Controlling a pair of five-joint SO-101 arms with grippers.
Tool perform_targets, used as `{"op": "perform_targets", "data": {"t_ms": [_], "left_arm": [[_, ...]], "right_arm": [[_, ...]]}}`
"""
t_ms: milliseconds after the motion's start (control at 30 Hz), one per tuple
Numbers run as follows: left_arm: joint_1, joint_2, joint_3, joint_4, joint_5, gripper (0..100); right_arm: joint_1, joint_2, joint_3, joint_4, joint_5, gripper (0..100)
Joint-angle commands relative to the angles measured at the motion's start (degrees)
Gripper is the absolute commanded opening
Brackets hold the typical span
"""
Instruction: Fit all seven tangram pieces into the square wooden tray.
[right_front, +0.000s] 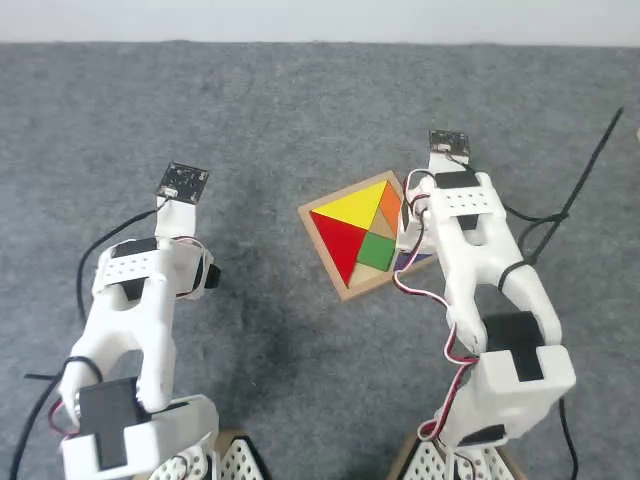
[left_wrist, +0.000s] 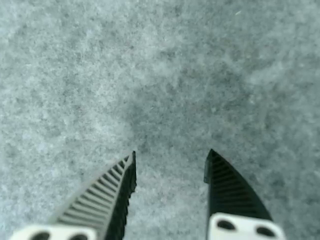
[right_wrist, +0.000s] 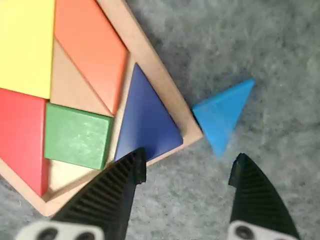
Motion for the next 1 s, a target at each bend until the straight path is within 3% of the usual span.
{"op": "perform_targets", "data": {"t_ms": [0,433,567,700,967], "left_arm": [[0.1,-1.5,-0.5,-1.2,-0.5,22],[0.2,-1.5,-0.5,-1.2,-0.5,22],[0.2,-1.5,-0.4,-1.2,-0.5,22],[0.4,-1.2,-0.4,-1.2,-0.5,22],[0.4,-1.0,-0.4,-1.3,-0.5,22]], "right_arm": [[0.8,-2.9,-0.5,-0.7,1.0,25.7],[-4.4,5.1,-5.8,-0.7,4.2,25.6],[-0.8,-1.6,-6.5,1.5,5.3,25.6],[4.2,-7.2,-9.4,6.6,14.4,25.6],[10.8,3.3,-18.5,10.0,20.7,25.8]]}}
